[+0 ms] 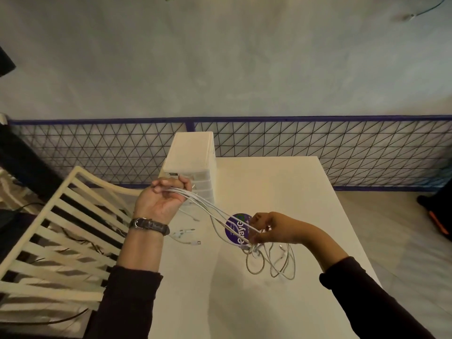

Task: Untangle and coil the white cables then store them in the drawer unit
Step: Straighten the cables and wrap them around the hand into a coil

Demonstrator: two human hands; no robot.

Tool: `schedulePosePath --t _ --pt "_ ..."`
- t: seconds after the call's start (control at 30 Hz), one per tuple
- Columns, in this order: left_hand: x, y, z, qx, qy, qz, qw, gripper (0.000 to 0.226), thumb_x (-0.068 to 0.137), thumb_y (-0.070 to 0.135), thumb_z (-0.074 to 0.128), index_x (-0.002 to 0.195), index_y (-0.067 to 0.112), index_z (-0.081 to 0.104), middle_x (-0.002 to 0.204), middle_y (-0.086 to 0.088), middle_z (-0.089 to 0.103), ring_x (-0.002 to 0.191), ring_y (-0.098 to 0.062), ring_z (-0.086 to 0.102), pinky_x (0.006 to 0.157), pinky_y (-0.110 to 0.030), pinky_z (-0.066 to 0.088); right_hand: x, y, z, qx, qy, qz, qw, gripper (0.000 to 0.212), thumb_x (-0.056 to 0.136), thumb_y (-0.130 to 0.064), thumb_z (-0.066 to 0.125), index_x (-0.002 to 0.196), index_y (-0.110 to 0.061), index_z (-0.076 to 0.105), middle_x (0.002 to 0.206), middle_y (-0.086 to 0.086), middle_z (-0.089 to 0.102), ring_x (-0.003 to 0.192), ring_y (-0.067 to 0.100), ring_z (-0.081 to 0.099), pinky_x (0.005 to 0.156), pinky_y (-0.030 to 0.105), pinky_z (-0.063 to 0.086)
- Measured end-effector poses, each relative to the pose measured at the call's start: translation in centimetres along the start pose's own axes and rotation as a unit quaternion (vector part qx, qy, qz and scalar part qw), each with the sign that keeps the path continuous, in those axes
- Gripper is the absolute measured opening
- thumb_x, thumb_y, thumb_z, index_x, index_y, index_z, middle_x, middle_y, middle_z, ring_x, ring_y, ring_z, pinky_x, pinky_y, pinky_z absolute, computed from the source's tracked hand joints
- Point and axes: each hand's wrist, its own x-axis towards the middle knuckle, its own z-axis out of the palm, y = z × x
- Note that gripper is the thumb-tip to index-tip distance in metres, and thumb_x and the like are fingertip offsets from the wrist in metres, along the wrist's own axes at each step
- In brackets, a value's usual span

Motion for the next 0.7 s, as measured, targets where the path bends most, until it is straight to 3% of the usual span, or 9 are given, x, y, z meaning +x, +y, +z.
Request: schedulePosePath --t 0.17,0.3,0.4,0.47,0.57,0.63,0.7 --pt "0.3 0.8 0.2 -0.022 0.016 0.026 0.999 0.022 0.071 0.006 0.037 0.054 0.019 0.034 0.028 0.005 0.031 0.029 -0.008 0.043 0.077 -0.018 0.041 -0.7 -0.2 -0.6 0.033 0.010 -0.004 0.999 0.009 0.081 -0.033 0.070 0.084 -0.025 0.073 0.091 0.001 0.069 0.084 0.012 0.059 0.075 0.028 0.047" --pt "0.4 0.2 0.6 -0.009 -0.002 0.064 0.998 0.026 0.065 0.008 0.036 0.040 0.015 0.037 0.027 0.005 0.029 0.029 -0.007 0.044 0.088 -0.009 0.035 -0.8 -0.1 -0.8 0.126 0.027 -0.018 0.991 0.012 0.084 -0.026 0.068 0.087 -0.015 0.068 0.087 0.000 0.070 0.081 0.012 0.062 0.080 0.029 0.047" --pt "0.6 0.3 0.6 -0.001 -0.005 0.064 0.998 0.032 0.067 0.008 0.036 0.036 0.014 0.036 0.026 0.005 0.029 0.029 -0.007 0.044 0.082 -0.013 0.037 -0.7 0.2 -0.5 0.178 0.058 -0.036 0.982 0.005 0.088 -0.009 0.062 0.088 -0.012 0.057 0.084 0.001 0.067 0.079 0.013 0.062 0.077 0.031 0.048" --pt "0.8 0.5 0.3 -0.001 -0.003 0.053 0.999 0.036 0.070 0.008 0.036 0.035 0.014 0.037 0.026 0.005 0.030 0.029 -0.007 0.044 0.085 -0.008 0.034 -0.7 0.0 -0.1 0.208 0.080 -0.043 0.974 0.014 0.089 0.003 0.055 0.088 -0.010 0.050 0.082 0.005 0.066 0.077 0.013 0.063 0.073 0.028 0.050" --pt "0.9 0.5 0.2 -0.006 0.000 0.056 0.998 0.036 0.070 0.009 0.037 0.035 0.013 0.037 0.026 0.005 0.029 0.029 -0.007 0.043 0.081 -0.010 0.036 -0.5 0.0 0.3 0.252 0.118 -0.039 0.960 0.016 0.090 0.005 0.052 0.092 -0.011 0.050 0.086 0.012 0.070 0.081 0.021 0.066 0.073 0.029 0.052" --pt "0.9 0.4 0.4 -0.014 -0.008 0.070 0.997 0.033 0.068 0.009 0.036 0.035 0.013 0.037 0.027 0.005 0.029 0.030 -0.007 0.042 0.075 -0.016 0.040 -0.3 0.3 0.7 0.277 0.162 -0.035 0.946 0.012 0.089 -0.003 0.057 0.095 -0.013 0.054 0.098 0.006 0.072 0.093 0.022 0.066 0.078 0.030 0.053" --pt "0.9 0.2 0.5 -0.028 -0.022 0.074 0.997 0.032 0.068 0.009 0.037 0.036 0.013 0.038 0.027 0.005 0.030 0.030 -0.007 0.042 0.072 -0.018 0.041 -0.1 0.8 1.6 0.251 0.230 -0.006 0.940 0.013 0.085 -0.016 0.067 0.094 -0.017 0.058 0.107 -0.004 0.067 0.101 0.017 0.063 0.076 0.019 0.050"
